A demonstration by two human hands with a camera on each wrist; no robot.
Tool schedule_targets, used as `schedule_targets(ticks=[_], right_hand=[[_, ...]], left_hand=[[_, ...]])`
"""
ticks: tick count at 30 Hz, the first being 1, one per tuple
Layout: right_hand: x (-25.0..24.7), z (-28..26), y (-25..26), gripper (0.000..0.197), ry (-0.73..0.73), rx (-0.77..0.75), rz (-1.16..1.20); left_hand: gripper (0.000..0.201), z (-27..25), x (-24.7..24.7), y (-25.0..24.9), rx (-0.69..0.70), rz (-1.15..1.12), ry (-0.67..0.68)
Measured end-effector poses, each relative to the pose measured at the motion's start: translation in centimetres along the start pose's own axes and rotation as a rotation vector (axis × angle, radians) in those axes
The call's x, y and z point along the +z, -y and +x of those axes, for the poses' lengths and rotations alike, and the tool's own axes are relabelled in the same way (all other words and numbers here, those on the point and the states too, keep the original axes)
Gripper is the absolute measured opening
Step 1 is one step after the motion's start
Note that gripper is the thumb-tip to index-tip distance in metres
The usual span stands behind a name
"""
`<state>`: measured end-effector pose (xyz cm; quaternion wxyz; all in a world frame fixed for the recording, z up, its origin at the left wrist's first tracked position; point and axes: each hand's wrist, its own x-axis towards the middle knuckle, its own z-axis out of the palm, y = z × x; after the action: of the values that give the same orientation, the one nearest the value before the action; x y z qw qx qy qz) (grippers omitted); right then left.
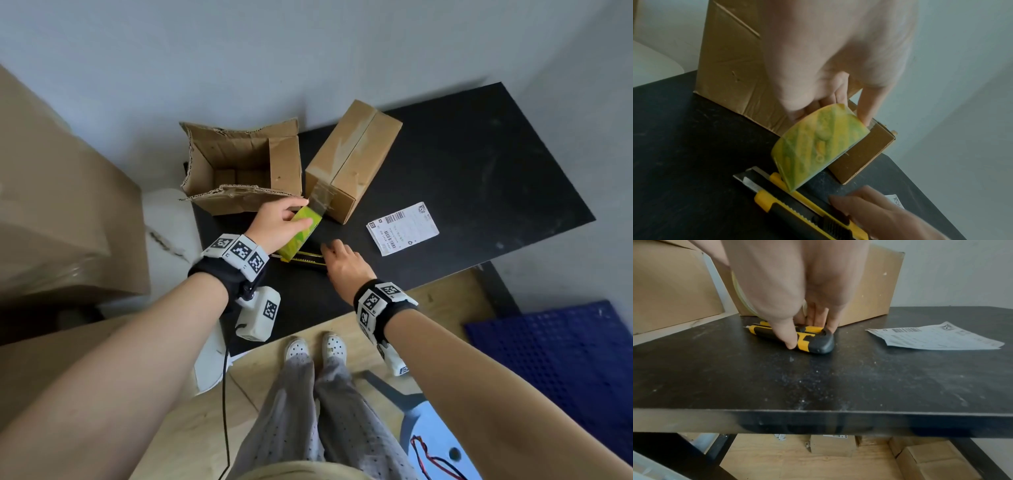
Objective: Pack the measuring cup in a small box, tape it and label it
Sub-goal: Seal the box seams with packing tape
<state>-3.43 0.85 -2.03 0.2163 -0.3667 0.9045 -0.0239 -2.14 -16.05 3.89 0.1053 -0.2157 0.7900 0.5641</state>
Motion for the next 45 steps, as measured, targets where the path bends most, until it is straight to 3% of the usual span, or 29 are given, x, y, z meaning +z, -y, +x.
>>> schedule_targets(ticks=[11,22,27,32,45], right_hand=[[-2.8,-3.3,-2.5,0.043,0.214,0.168,0.313],[-7.7,-6.1,-5.2,0.03,-0.007,0.25,0.414],[-8.5,-5.2,-4.3,0.035,-0.033,0.178,0.349],[-8.2,-4.3,-3.2,0.033,-0.106,0.108,0.13],[-7.9,-3.4,-2.8,0.026,-0.128,0.1,-0.166]], left_hand=[[0.042,-0.5,0.1,-1.0,-0.056,-0.028,-0.031],[0.035,-0.1,0.3,-1.2,-0.107,0.031,-0.017],[0.025,0.4,0.8,-1.5,-0.134,0.038,-0.09],[0.019,0.7,1.4,-1.4,-0.101,0.085,-0.151],[0.014,1.2,3.5,-0.7,-0.058,0.125,-0.265]])
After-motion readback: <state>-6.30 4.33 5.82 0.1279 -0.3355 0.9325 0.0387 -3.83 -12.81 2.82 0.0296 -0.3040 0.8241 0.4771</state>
